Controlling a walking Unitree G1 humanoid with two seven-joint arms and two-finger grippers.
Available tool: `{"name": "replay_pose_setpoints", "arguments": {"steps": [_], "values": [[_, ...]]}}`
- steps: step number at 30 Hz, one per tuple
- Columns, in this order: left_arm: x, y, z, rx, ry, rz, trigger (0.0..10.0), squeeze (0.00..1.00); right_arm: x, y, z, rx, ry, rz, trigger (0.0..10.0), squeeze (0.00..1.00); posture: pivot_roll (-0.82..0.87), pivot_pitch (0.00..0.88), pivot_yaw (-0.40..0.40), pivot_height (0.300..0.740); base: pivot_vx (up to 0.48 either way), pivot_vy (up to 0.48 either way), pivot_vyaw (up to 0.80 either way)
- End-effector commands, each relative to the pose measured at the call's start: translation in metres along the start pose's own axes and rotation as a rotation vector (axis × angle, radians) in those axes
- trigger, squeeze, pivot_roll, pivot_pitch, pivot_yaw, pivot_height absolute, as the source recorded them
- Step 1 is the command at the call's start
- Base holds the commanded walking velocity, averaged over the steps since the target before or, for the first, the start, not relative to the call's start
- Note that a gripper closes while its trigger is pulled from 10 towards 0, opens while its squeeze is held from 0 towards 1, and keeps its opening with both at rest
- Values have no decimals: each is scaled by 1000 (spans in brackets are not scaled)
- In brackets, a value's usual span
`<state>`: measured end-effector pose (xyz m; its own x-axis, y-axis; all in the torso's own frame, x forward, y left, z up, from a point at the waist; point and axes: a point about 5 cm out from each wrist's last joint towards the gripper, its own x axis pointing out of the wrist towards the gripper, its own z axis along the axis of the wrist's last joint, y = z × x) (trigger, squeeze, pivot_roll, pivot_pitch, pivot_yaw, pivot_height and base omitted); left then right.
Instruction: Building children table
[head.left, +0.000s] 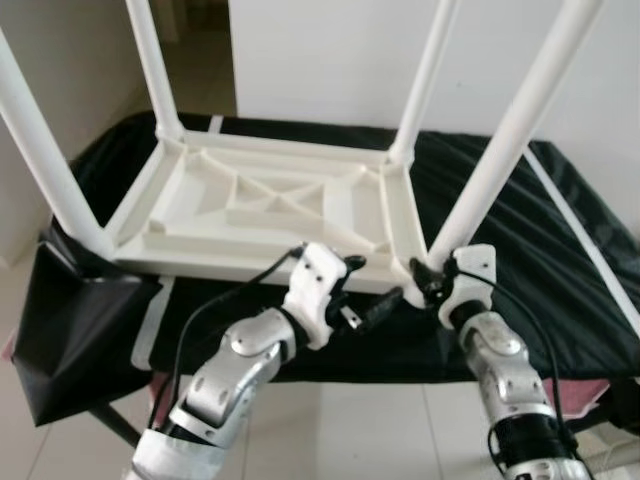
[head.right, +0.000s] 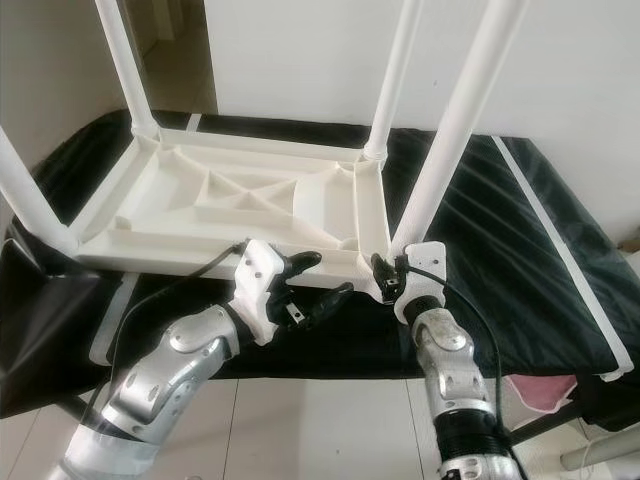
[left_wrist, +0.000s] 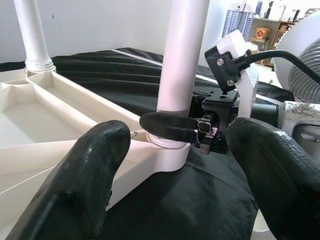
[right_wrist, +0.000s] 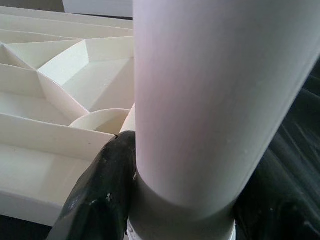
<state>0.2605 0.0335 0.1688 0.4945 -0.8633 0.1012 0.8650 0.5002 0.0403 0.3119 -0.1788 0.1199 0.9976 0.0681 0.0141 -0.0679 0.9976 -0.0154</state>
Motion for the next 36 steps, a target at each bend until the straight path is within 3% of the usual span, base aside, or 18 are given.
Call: {"name": "replay_pose_setpoints", "arguments": {"steps": [1,7,8,13,30,31,32,33,36], "values": [[2,-5,-1,11,3,-80,10000,0,-6,-6,-9,37,35,-121,10000,0,3,0,-68,740,0,0,0],[3,-5,0,14,0,-83,10000,0,-7,5,-7,105,14,-214,10000,0,2,0,-68,740,0,0,0],[5,-5,1,15,-6,-85,10000,0,-5,16,-8,166,9,-298,10000,0,4,0,-70,740,0,0,0],[5,-5,1,15,-8,-85,10000,0,-5,28,-6,174,5,-291,10000,0,0,0,-69,740,0,0,0],[4,-6,-1,20,2,-88,10000,0,-9,21,3,150,-45,-297,10000,0,-2,0,-64,740,0,0,0],[4,-6,-1,20,2,-88,10000,0,-9,20,3,153,-46,-292,10000,624,-3,0,-63,740,0,0,0],[4,-6,-1,20,2,-88,10000,0,-9,20,3,153,-46,-292,10000,624,-3,0,-63,740,0,0,0],[4,-6,-1,21,1,-87,10000,0,-10,20,3,151,-48,-285,10000,1000,-4,0,-62,740,0,0,0],[4,-4,1,38,-16,-63,10000,0,-12,18,4,143,-58,-256,10000,1000,-9,0,-60,740,0,0,0]]}}
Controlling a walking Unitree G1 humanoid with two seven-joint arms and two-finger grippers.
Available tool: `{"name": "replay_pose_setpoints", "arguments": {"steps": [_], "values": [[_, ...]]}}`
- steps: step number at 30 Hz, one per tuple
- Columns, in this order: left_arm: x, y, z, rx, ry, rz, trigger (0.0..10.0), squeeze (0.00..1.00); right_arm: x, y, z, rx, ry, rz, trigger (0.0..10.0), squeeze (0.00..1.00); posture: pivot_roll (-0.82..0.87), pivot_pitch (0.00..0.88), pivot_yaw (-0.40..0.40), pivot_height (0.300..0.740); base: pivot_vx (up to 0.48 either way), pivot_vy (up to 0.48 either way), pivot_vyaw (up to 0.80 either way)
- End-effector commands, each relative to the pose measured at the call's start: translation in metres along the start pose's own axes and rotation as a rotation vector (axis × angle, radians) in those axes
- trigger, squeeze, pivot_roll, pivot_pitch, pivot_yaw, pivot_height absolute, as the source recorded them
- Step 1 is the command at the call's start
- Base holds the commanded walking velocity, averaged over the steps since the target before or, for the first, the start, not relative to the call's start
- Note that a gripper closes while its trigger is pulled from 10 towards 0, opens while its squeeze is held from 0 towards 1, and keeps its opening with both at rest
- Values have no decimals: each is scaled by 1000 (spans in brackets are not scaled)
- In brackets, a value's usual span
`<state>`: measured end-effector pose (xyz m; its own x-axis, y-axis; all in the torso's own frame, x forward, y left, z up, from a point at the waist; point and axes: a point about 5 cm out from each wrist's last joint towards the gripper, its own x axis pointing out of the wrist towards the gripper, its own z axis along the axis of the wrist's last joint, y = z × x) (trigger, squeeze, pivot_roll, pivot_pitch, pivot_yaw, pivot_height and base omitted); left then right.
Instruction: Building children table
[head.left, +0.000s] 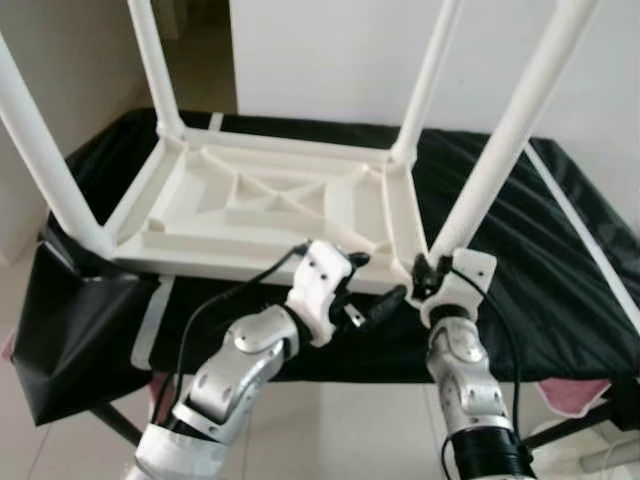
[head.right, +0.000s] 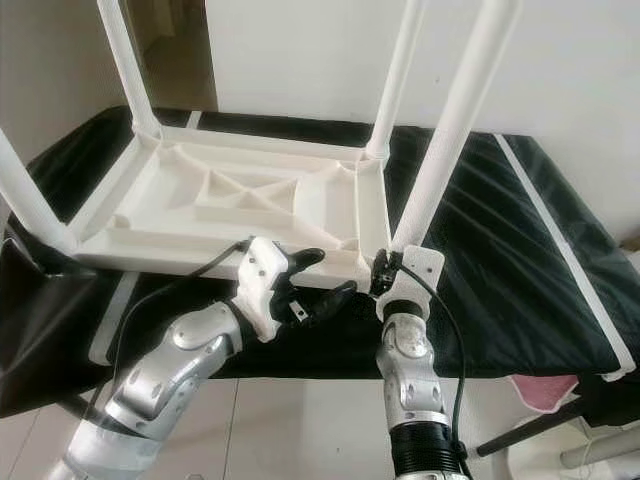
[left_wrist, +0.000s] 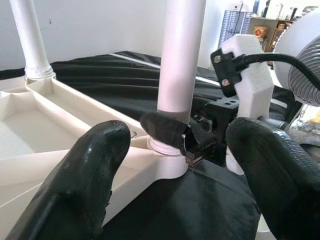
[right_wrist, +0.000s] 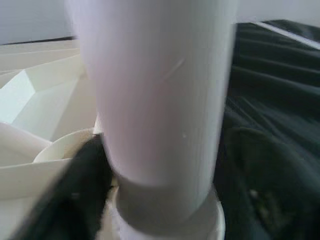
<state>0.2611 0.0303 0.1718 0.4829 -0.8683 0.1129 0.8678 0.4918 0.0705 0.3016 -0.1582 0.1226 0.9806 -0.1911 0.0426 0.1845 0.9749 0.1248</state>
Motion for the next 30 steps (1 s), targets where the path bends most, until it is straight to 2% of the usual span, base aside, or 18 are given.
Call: {"name": "replay_pose_setpoints", "arguments": {"steps": [1,6,9,12,13,19,21,23,24,26,30], "values": [[0,-4,-2,9,-4,-51,10000,0,-2,-4,2,13,-14,3,10000,1000,-9,0,-60,740,0,0,0],[1,-2,-1,10,-11,-36,10000,0,-4,-7,2,-1,-21,29,10000,1000,-11,0,-61,740,0,0,0],[1,-3,-3,31,7,-30,10000,0,-7,-11,3,-8,-24,136,10000,1000,-14,9,-63,740,0,0,0],[1,-3,-5,45,15,-24,10000,0,-6,-13,3,-4,-20,155,10000,1000,-14,9,-63,740,0,0,0],[1,-3,-6,59,22,-15,10000,0,-5,-15,3,-1,-12,180,10000,0,-14,13,-62,740,0,0,0],[5,8,-9,62,74,77,10000,0,1,-20,4,-68,11,339,10000,0,-16,22,-53,740,0,0,0],[5,8,-9,62,74,77,10000,0,1,-20,4,-68,11,339,10000,0,-16,22,-53,740,0,0,0],[5,10,-8,84,80,88,10000,0,4,-21,5,-134,27,450,10000,0,-10,27,-51,740,0,0,0],[5,10,-8,84,80,88,10000,0,4,-21,5,-134,27,450,10000,0,-10,27,-51,740,0,0,0],[5,8,-8,116,86,76,10000,0,8,-23,6,-180,58,555,10000,0,-4,29,-49,740,0,0,0],[4,4,-9,126,89,58,10000,0,12,-21,6,-198,74,612,10000,0,-6,30,-48,740,0,0,0]]}}
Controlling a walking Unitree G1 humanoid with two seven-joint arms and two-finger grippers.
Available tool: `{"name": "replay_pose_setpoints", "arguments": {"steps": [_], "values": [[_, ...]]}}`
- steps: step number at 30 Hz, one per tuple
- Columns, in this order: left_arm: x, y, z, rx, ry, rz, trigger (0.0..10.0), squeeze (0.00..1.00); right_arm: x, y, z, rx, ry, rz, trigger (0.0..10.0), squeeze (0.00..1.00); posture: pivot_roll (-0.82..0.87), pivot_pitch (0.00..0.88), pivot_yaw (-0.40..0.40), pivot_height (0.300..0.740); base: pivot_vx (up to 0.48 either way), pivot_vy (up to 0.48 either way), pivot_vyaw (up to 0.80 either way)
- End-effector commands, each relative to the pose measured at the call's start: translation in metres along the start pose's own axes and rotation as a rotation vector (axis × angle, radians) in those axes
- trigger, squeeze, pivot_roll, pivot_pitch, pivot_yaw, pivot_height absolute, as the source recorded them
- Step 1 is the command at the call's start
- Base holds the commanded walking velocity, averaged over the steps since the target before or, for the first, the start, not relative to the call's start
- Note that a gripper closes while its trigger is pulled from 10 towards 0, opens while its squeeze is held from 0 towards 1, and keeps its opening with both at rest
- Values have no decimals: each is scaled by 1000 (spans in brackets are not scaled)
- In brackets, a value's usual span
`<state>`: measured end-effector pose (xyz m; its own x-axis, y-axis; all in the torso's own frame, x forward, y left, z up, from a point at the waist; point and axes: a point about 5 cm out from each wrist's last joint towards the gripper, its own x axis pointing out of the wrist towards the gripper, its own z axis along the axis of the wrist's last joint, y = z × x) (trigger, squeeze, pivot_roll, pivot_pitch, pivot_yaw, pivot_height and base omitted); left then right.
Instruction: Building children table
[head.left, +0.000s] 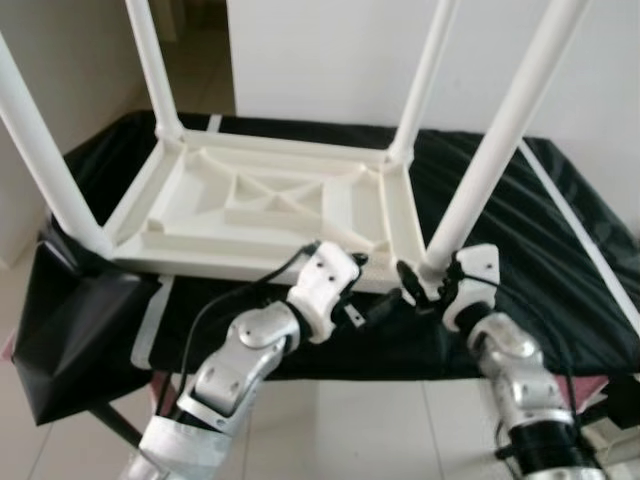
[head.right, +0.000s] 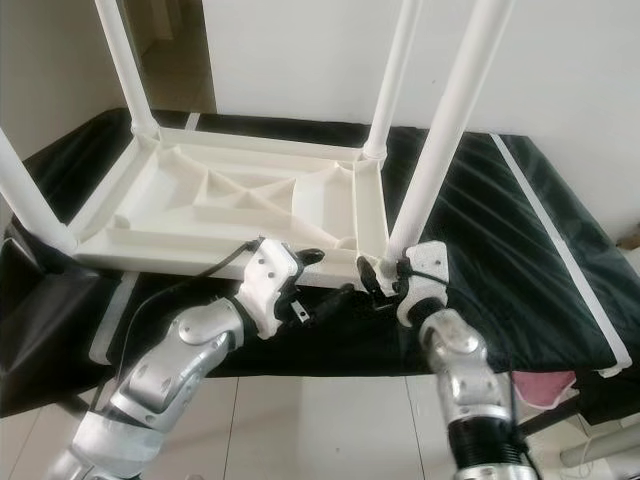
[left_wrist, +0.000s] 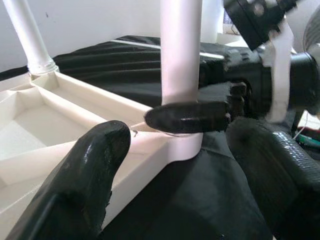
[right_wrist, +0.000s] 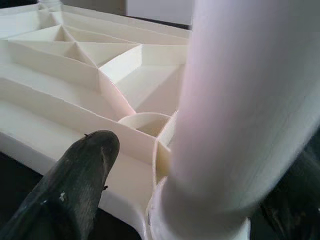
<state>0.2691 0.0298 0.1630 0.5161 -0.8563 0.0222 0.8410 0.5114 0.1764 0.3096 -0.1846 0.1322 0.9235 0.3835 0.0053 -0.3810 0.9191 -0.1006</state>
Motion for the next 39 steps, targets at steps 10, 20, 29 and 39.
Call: {"name": "replay_pose_setpoints", "arguments": {"steps": [10,20,29,39], "values": [[-1,-18,-3,36,5,-116,10000,0,13,1,-16,-35,74,104,10000,0,-11,25,-43,740,0,0,0],[-2,-8,2,11,-41,-86,10000,0,10,-16,-24,-52,117,51,0,0,-13,27,-61,740,0,0,0],[3,-7,1,12,-48,-19,10000,0,4,-22,-29,-11,128,-35,10000,0,-29,37,-78,740,0,0,0],[5,-9,0,34,-56,6,10000,0,-3,-25,-25,30,94,-173,10000,0,-46,53,-85,740,0,0,0]]}}
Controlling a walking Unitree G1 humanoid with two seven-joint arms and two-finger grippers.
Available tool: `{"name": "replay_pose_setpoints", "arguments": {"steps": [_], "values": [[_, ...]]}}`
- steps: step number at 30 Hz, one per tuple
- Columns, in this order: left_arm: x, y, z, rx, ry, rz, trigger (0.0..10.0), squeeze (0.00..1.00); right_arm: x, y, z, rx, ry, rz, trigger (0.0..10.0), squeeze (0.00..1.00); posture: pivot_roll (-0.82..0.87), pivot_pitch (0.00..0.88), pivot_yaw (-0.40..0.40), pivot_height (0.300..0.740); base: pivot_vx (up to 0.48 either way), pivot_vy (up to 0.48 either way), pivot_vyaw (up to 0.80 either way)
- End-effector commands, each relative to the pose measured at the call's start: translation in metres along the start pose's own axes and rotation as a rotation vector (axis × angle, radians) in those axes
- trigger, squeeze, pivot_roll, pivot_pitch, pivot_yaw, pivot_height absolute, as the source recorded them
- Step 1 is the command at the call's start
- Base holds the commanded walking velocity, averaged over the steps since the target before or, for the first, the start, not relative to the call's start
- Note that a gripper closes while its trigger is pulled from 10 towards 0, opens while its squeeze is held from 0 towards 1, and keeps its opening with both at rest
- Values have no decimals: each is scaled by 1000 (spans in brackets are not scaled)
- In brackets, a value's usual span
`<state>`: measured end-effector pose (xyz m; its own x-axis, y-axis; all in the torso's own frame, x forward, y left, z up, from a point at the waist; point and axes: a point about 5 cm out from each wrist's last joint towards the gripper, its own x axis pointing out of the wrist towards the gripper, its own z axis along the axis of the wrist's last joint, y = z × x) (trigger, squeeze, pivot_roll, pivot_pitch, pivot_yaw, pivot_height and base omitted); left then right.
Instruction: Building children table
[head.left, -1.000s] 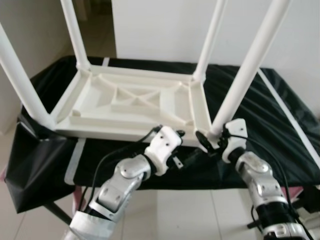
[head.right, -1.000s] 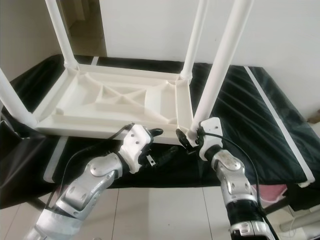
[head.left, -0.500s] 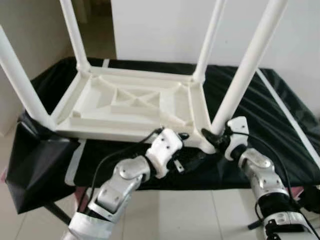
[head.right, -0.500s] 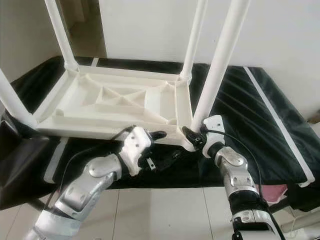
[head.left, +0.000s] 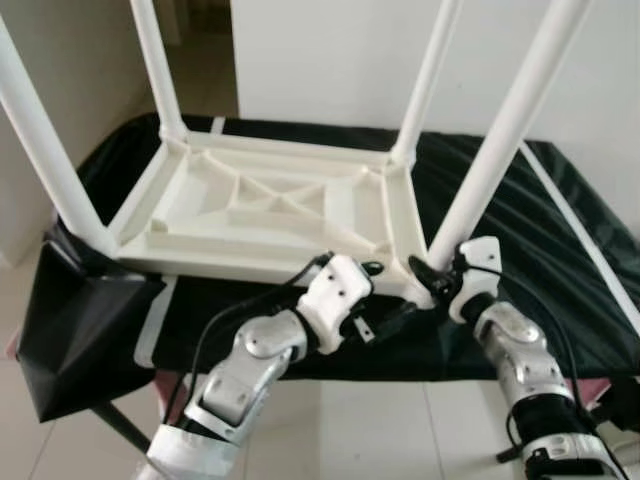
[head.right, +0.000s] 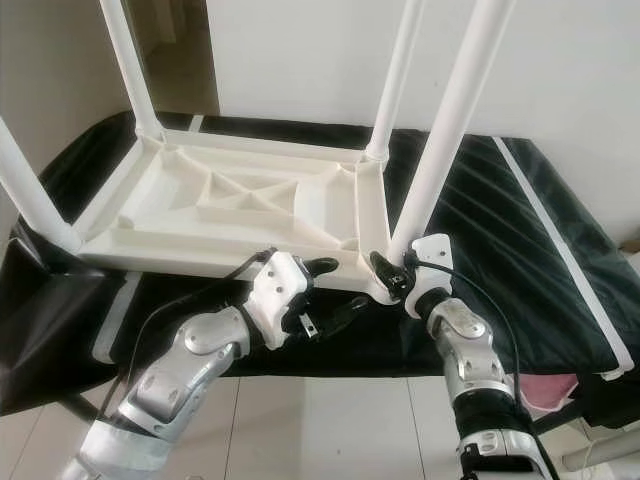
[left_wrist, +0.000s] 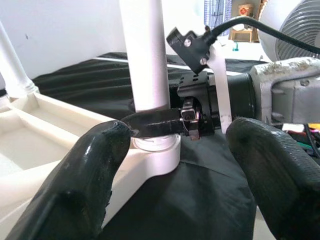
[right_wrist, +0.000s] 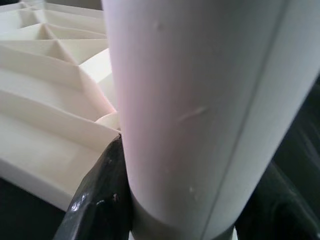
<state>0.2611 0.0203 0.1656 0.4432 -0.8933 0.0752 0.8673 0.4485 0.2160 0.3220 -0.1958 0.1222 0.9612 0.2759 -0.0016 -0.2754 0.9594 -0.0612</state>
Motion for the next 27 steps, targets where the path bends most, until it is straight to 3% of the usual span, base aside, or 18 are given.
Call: {"name": "replay_pose_setpoints", "arguments": {"steps": [1,7,12,15,21,27], "values": [[0,2,-5,0,13,75,10000,0,-10,-12,-12,-3,67,-115,10000,0,-49,54,-84,740,0,0,0],[1,0,-7,-15,12,53,10000,0,-21,-5,-18,35,76,-364,10000,0,-55,49,-71,740,0,0,0],[2,0,-5,-5,6,42,10000,0,-23,0,-21,66,76,-450,10000,0,-51,40,-66,740,0,0,0],[3,8,-5,19,10,42,10000,0,-19,18,-22,123,69,-560,10000,0,-56,20,-56,740,0,0,0],[5,9,-6,35,14,41,10000,0,-9,36,-18,175,67,-528,10000,0,-63,9,-51,740,0,0,0],[11,7,-4,8,1,42,10000,0,-9,38,-12,165,52,-473,10000,0,-64,12,-49,740,0,0,0]]}}
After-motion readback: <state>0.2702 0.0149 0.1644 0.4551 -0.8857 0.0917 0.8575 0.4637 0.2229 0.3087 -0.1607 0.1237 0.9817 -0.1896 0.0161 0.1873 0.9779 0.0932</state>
